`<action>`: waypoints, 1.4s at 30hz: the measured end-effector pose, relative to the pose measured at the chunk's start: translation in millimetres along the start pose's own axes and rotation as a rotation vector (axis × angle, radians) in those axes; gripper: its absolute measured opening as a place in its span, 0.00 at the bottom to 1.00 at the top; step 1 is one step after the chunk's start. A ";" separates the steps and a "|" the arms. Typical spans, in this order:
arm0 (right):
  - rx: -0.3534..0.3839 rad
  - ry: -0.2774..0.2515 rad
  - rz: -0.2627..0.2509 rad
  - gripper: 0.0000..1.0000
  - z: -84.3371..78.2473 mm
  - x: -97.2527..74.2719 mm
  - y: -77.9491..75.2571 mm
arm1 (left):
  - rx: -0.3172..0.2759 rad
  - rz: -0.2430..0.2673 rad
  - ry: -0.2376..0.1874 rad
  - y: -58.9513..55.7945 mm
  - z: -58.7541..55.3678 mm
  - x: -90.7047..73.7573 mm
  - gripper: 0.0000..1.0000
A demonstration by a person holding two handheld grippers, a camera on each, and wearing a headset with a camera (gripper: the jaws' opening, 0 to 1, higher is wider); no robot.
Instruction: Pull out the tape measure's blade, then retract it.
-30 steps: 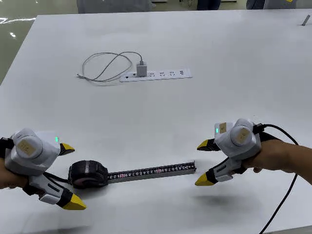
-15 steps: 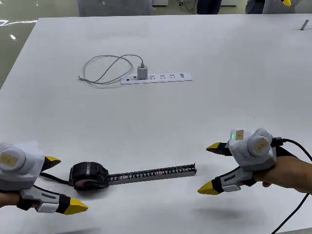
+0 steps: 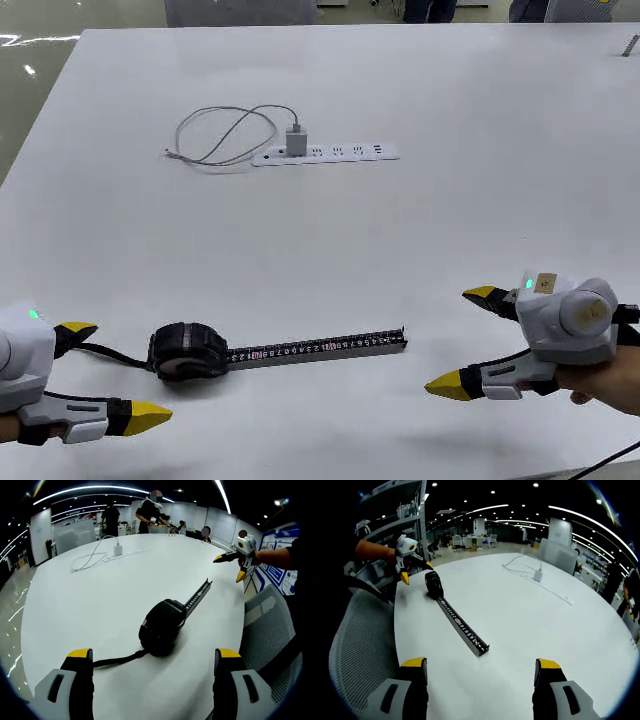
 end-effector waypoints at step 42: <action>0.153 0.020 -0.090 0.99 -54.4 -52.6 17.4 | -0.025 0.115 -0.027 -18.7 -32.0 -36.9 0.99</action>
Point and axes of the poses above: the centre of the closed fingertips' face, and the gripper's own axes: x roughly forward along the fingers, y roughly to its left, z roughly out of its top, the point moved 10 cm from there along -x, roughly backward along the fingers, and after that the axes turned 1 degree about -z, right-handed, at the moved point
